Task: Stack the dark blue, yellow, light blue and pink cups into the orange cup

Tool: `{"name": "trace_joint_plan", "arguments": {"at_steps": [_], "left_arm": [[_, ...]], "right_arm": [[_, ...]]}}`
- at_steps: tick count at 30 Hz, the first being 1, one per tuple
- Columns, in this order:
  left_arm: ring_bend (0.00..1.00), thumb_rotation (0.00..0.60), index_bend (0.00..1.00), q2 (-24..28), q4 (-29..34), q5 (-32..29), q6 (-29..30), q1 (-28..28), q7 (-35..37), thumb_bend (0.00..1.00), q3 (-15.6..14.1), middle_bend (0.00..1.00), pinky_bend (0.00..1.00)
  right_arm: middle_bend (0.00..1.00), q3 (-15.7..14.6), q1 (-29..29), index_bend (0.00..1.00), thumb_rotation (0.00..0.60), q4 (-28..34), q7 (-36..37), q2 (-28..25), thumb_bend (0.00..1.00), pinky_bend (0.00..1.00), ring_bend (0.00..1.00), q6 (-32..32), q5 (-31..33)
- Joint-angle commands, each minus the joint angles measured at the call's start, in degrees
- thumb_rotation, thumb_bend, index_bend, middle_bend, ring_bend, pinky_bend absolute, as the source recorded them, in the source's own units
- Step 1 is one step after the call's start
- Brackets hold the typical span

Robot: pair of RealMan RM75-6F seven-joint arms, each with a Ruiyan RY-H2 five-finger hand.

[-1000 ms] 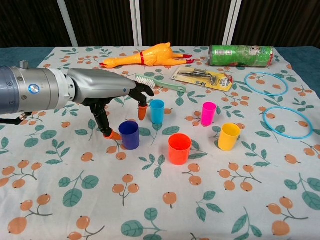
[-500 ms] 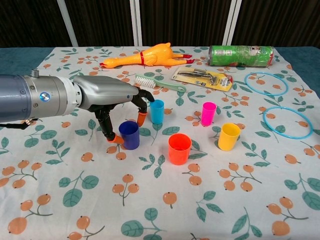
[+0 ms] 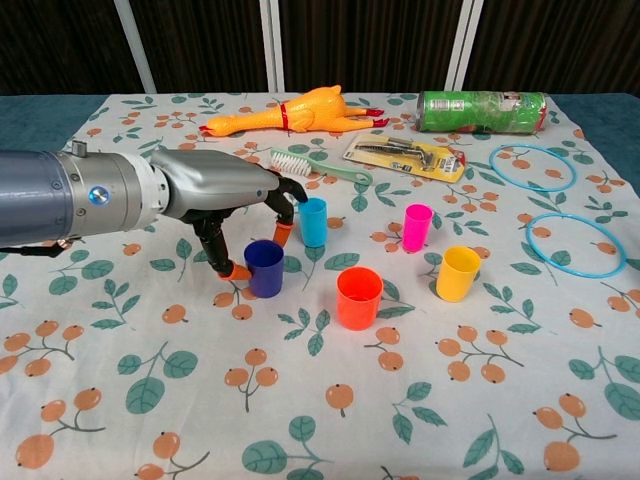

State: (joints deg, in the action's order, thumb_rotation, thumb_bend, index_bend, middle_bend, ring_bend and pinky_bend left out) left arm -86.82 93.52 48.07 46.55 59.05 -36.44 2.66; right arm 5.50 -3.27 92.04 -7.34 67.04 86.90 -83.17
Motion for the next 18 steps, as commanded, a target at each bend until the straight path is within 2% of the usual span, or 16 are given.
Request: {"name": "trace_joint_plan", "arguments": {"at_steps": [1, 8, 18], "left_arm": [[0.0, 0.6, 0.48, -0.12, -0.02, -0.21, 0.16, 0.2, -0.08, 0.29, -0.08, 0.08, 0.03], [0.0, 0.6, 0.49, 0.65, 1.55, 1.35, 1.09, 0.0, 1.02, 0.31, 0.02, 0.09, 0.03], [0.0, 0.6, 0.49, 4.59, 8.04, 5.36, 3.92, -0.34, 1.61, 0.31, 0.96, 0.09, 0.03]], "right_arm": [[0.04, 0.01, 0.0, 0.11, 0.6, -0.02, 0.07, 0.01, 0.32, 0.1, 0.05, -0.01, 0.01], [0.04, -0.03, -0.01, 0.11, 0.6, -0.01, 0.22, 0.07, 0.32, 0.1, 0.05, -0.03, -0.12], [0.04, 0.03, 0.09, 0.11, 0.6, 0.21, 0.0, 0.24, 0.32, 0.1, 0.05, 0.32, -0.23]]}}
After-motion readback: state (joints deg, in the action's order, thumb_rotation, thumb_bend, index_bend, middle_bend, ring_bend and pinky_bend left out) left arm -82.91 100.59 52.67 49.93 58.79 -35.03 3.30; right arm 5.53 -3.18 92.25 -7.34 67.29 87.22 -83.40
